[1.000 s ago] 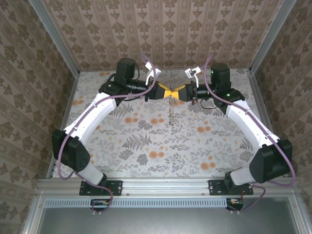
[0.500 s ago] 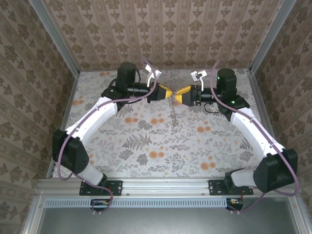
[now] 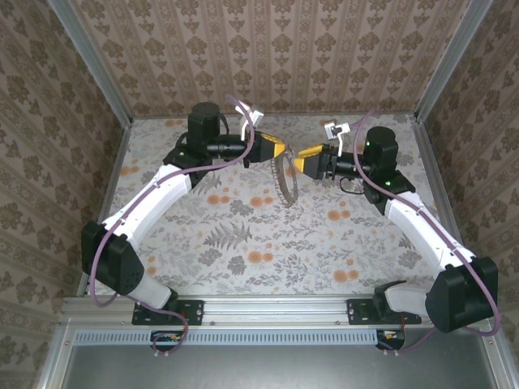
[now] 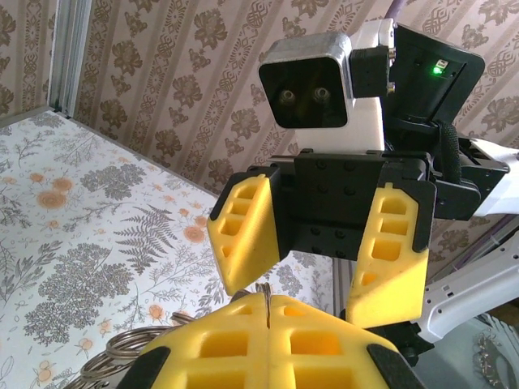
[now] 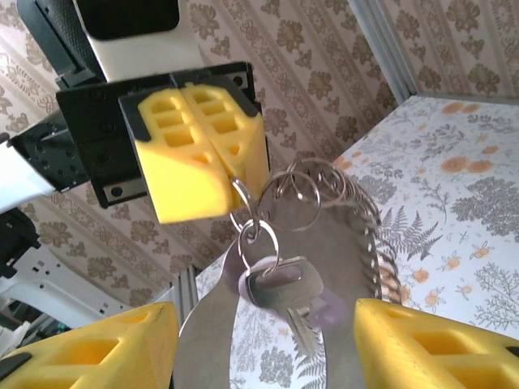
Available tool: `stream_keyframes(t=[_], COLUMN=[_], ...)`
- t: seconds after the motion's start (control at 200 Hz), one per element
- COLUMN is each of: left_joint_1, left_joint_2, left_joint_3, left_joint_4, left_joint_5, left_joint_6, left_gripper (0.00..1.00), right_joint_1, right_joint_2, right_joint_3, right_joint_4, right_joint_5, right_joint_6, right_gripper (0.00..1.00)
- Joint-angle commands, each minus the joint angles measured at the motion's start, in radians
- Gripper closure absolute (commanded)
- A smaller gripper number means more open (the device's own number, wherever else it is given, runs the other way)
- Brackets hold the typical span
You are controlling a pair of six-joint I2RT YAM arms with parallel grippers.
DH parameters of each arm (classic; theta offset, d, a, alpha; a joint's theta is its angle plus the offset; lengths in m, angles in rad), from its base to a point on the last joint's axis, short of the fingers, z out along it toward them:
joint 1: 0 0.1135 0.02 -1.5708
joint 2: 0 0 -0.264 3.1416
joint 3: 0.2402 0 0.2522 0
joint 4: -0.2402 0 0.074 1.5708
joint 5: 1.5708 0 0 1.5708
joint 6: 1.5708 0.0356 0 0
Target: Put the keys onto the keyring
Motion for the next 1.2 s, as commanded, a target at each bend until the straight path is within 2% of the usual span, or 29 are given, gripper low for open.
stream_keyframes(t=[0.0, 0.23, 0.31, 0.49, 0.725, 1.195], left_joint_1=[-0.01, -0.015, -0.015, -0.013, -0.013, -0.013], left_joint_2=[-0.043, -0.049, -0.054, -0.073, -0.087, -0.098], left_joint_3=[-0.004, -0.002, -0.004, -0.014, -0.02, -0.045], left_joint_4=[0.054, 0.053, 0.053, 0.048, 0.058, 0.083], left_joint_5=[0.005, 0.006, -0.001, -0.026, -0.04, -0.056], left_joint_6=[-0.022, -0.021, -0.019, -0.008, -0.01, -0.015], left_gripper=[1.0, 1.0, 1.0, 1.0, 1.0, 1.0], right_joint_1=[0.013, 0.042, 0.043, 0.044, 0.049, 0.112], right_joint_2=[0.012, 0.052, 0.055, 0.027, 0.004, -0.012], right_joint_3=[0.006, 0.021, 0.016, -0.016, -0.043, -0.033], right_joint_4=[0.075, 0.089, 0.089, 0.082, 0.083, 0.078], right_joint_5=[0.022, 0.027, 0.026, 0.024, 0.013, 0.003], right_joint_6=[0.036, 0.036, 0.034, 0.03, 0.029, 0.019], right_gripper=[0.39, 0.4, 0.46, 0.65, 1.0, 1.0])
